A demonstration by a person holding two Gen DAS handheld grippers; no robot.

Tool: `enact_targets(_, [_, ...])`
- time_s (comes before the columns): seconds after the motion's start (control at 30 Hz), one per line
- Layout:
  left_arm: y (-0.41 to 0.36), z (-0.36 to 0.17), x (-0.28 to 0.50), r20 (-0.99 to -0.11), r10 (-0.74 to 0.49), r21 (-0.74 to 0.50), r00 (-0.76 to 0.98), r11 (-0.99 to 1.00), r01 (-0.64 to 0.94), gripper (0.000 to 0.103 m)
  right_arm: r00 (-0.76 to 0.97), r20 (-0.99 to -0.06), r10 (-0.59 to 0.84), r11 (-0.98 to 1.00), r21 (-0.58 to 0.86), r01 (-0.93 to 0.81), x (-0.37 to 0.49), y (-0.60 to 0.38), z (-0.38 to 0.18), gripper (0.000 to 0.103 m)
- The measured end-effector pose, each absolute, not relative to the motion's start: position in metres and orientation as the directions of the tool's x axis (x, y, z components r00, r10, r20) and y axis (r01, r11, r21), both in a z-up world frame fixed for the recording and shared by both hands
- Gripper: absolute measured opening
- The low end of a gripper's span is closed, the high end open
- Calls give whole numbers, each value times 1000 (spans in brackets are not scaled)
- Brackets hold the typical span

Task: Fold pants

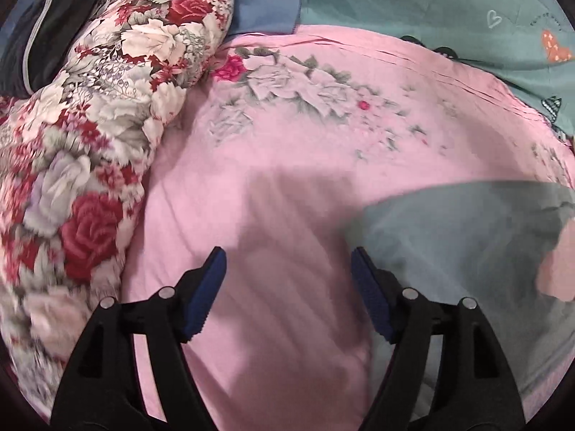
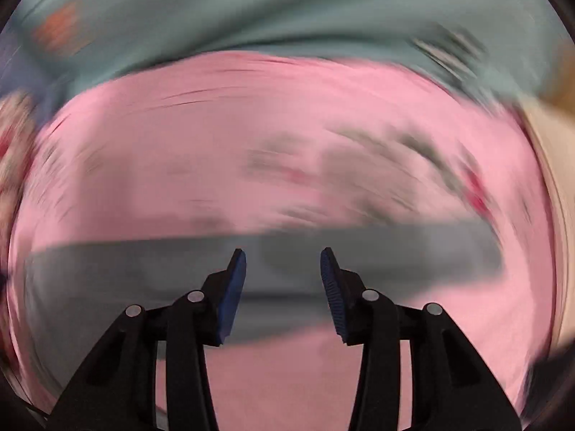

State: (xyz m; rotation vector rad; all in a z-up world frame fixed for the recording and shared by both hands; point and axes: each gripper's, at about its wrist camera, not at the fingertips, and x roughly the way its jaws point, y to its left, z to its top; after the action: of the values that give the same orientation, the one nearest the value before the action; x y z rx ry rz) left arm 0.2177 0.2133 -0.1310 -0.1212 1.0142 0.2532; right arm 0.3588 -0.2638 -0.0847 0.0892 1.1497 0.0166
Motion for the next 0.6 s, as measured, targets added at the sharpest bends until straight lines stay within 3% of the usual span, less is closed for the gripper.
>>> enact_targets(0.1, [171, -123, 201, -856, 115, -6, 504, 973, -233, 74, 404, -914, 47, 913, 203, 354, 330, -383, -99, 44])
enact_targets(0.17, [136, -120, 195, -861, 49, -57, 506, 980, -192, 75, 424, -904, 60, 850, 269, 454, 317, -429, -110, 44])
enact_targets(0.3, [51, -117, 194, -863, -119, -174, 492, 983, -67, 75, 432, -897, 93, 810, 320, 492, 317, -470, -140, 44])
enact_targets(0.47, [-41, -109, 196, -876, -162, -160, 455, 986, 43, 76, 510, -835, 205, 782, 454, 428, 326, -495, -157, 44])
enact_targets(0.57, [-68, -100, 190, -875, -135, -115, 466, 991, 70, 78, 510, -825, 244, 812, 462, 358, 339, -497, -158, 7])
enact_targets(0.6, [-72, -99, 188, -876, -117, -97, 468, 993, 68, 79, 507, -826, 246, 828, 451, 334, 342, -495, -152, 6])
